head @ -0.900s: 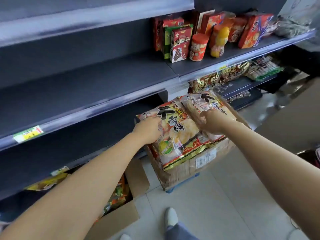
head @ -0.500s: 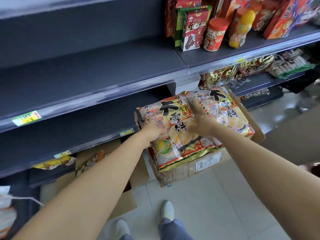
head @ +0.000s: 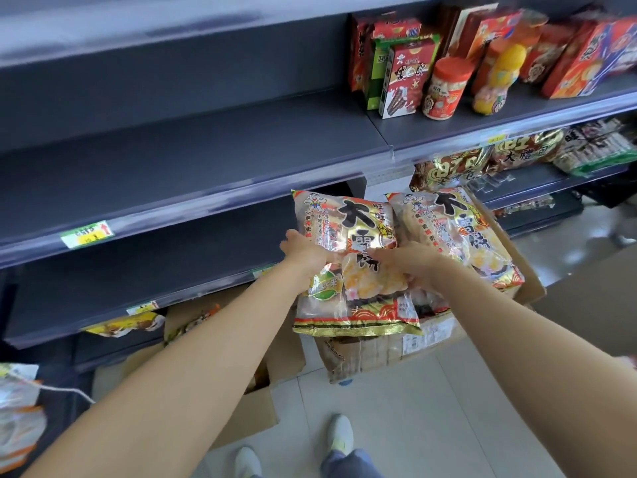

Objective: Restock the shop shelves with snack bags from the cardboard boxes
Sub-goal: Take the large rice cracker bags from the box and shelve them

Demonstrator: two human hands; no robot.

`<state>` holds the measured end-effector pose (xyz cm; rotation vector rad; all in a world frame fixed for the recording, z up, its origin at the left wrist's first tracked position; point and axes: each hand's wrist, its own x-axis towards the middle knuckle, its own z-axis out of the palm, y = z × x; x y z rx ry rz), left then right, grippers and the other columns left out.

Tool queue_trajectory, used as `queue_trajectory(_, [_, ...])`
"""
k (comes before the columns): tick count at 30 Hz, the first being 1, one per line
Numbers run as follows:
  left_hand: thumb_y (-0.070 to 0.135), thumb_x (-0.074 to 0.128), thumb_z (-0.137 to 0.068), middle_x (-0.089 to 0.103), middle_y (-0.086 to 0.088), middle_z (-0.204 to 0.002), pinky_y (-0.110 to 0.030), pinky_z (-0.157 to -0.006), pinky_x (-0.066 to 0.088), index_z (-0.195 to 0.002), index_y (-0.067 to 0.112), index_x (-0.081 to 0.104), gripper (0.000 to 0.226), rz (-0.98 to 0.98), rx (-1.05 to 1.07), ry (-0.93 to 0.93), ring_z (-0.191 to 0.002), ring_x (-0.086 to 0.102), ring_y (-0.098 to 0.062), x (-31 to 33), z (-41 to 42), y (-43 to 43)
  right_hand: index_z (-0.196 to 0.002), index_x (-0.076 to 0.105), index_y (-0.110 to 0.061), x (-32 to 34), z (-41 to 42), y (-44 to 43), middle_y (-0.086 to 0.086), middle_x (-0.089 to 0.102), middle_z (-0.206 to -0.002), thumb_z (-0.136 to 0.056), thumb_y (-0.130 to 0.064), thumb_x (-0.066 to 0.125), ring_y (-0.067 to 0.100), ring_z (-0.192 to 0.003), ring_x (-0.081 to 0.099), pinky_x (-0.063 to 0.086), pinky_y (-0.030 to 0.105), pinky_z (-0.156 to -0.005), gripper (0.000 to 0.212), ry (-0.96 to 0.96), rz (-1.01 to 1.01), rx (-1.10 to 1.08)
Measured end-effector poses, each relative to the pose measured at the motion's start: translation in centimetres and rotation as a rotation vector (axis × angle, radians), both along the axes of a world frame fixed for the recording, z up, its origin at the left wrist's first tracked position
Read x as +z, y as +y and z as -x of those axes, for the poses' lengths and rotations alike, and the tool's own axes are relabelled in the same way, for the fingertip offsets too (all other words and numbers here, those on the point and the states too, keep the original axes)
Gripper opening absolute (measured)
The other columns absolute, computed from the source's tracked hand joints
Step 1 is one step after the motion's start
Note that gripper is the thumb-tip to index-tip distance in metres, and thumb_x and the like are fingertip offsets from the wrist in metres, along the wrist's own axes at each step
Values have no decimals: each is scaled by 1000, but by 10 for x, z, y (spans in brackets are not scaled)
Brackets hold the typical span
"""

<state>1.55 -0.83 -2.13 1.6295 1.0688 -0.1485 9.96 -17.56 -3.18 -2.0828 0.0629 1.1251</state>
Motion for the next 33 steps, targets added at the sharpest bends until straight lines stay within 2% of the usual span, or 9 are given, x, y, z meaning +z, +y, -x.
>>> queue_trajectory(3, [9, 78, -72, 32, -10, -134, -41, -91, 50, -137, 12, 27, 83, -114, -75, -41, -109, 49, -26, 24, 8, 17, -127, 53, -9, 14, 10, 12, 7, 57, -121, -78, -48, 72, 31, -105, 58, 47, 46, -97, 65, 111, -150, -84])
queue_trajectory(5, [6, 76, -73, 34, -9, -130, -32, -77, 51, -132, 14, 31, 74, -178, -104, -97, -96, 48, -18, 45, 18, 29, -123, 55, -14, 26, 18, 23, 7, 58, -120, -79, -45, 72, 27, -98, 59, 47, 45, -96, 57, 137, -207, -106])
queue_trajectory(10, [4, 69, -78, 32, -4, -119, -18, -55, 39, -125, 16, 32, 61, -330, -101, -251, -79, 44, -9, 95, 49, 67, -112, 61, -9, 70, 41, 72, 9, 63, -107, -80, -33, 73, 27, -103, 56, 44, 38, -91, 42, -5, -258, -78])
queue_trajectory(13, [7, 68, -81, 30, -2, -115, -16, -54, 35, -127, 17, 31, 60, -416, -65, -358, -76, 43, -7, 126, 72, 97, -108, 59, -13, 110, 62, 107, 9, 63, -119, -79, -33, 75, 33, -110, 58, 46, 44, -96, 39, -158, -300, -52])
queue_trajectory(18, [11, 70, -81, 26, 1, -113, -16, -60, 39, -133, 18, 29, 67, -534, 6, -514, -90, 48, -13, 178, 116, 152, -88, 63, -18, 167, 98, 173, -3, 68, -86, -83, -18, 72, 12, -74, 63, 43, 13, -50, 11, -390, -490, -17])
queue_trajectory(20, [13, 71, -79, 27, 1, -114, -15, -60, 40, -134, 19, 29, 70, -579, 36, -567, -96, 49, -14, 198, 134, 177, -94, 66, -16, 186, 114, 203, -2, 71, -92, -81, -14, 74, 17, -85, 67, 50, 16, -57, 15, -425, -568, -4])
queue_trajectory(24, [11, 71, -80, 32, -4, -125, -15, -67, 41, -136, 19, 30, 70, -642, 97, -642, -102, 46, -12, 230, 170, 226, -105, 58, -17, 213, 139, 262, 2, 70, -103, -73, -15, 80, 22, -96, 68, 54, 42, -90, 39, -460, -691, -27])
queue_trajectory(30, [13, 68, -85, 35, -5, -127, -22, -79, 41, -138, 21, 30, 66, -722, 188, -674, -105, 45, -11, 266, 207, 290, -115, 56, -20, 250, 159, 340, -4, 72, -102, -50, -41, 75, 19, -94, 69, 56, 42, -87, 71, -610, -747, 127])
queue_trajectory(33, [11, 67, -85, 35, -3, -126, -22, -83, 38, -140, 20, 30, 66, -760, 252, -690, -103, 42, -9, 280, 217, 317, -121, 50, -19, 270, 165, 372, -6, 68, -105, -63, -36, 69, 17, -98, 65, 55, 39, -86, 64, -681, -766, 198])
